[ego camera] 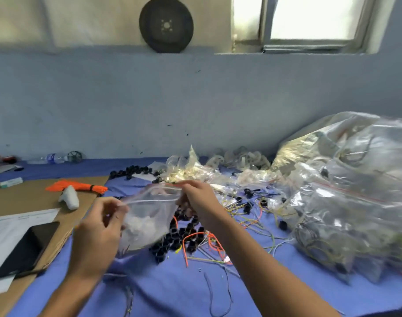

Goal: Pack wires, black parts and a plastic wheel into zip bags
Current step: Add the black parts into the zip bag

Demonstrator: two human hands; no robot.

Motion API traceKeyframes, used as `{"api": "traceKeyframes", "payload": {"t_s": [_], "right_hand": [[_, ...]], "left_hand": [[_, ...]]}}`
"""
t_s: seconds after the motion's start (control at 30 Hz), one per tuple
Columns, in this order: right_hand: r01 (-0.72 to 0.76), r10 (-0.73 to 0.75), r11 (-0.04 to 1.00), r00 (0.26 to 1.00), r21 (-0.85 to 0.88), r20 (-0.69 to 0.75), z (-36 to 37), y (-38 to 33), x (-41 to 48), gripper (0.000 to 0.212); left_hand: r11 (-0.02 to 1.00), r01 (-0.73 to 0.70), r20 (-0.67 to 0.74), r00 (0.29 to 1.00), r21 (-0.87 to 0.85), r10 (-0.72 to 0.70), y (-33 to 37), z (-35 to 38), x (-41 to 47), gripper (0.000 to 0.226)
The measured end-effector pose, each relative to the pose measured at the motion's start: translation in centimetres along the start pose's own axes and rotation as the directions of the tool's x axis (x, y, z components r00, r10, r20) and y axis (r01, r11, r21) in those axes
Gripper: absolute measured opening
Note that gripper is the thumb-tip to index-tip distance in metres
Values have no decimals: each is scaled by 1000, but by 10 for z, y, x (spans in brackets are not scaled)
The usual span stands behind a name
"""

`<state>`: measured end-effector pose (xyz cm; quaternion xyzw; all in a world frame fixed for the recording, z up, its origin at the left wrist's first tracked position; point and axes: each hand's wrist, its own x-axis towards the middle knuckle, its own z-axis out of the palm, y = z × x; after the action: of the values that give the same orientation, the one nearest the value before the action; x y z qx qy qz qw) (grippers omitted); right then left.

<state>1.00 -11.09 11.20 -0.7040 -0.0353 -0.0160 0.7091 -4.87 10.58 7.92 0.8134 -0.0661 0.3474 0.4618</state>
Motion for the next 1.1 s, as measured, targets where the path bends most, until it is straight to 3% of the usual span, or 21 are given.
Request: {"api": "traceKeyframes", "payload": {"t_s": [0.17,0.3,0.47,0.63,0.7,0.73,0.77,0.83,0.9,0.97,1.03,1.1], "right_hand": [[58,-69,979,996,194,49,-4,-54,-25,27],[115,-117,973,993,202,-3,-27,-61,-52,28],[110,-102,987,992,117,-74,-60,-43,-79,29],[71,-60,994,991,86,-120,-83,-35,-94,30],[120,-144,983,973,-138,-179,-86,-36,-97,29],[161,-254,916,942,-366,-221,-85,-38,-98,25],[187,-389,786,890,-589,-236,-83,-40,-99,19],[264,-585,548,800,-794,-137,-70,-49,-104,18],[413,-596,433,798,-801,90,-54,-59,-106,25],[489,-511,309,809,-816,292,-41,-65,-104,31],[506,-446,205,811,-838,380,-32,-69,-101,27],[517,-425,164,806,-840,413,-26,-73,-97,20]], "left_hand": [[958,45,-15,999,-283,-51,24,-13,21,5],[901,118,44,993,-417,-109,39,-6,5,14],[864,232,148,972,-447,-184,39,26,-19,10],[925,172,158,980,-340,-124,39,43,-25,19],[941,123,161,984,-315,-75,42,46,-26,12],[944,104,168,984,-312,-53,44,48,-27,11],[947,89,175,984,-308,-36,46,50,-28,12],[952,69,186,982,-297,-13,49,51,-29,13],[954,55,197,980,-296,4,52,51,-30,12],[954,48,215,976,-297,18,54,49,-32,12],[952,38,226,974,-304,33,57,47,-33,15],[948,38,226,974,-315,36,59,45,-35,17]]}}
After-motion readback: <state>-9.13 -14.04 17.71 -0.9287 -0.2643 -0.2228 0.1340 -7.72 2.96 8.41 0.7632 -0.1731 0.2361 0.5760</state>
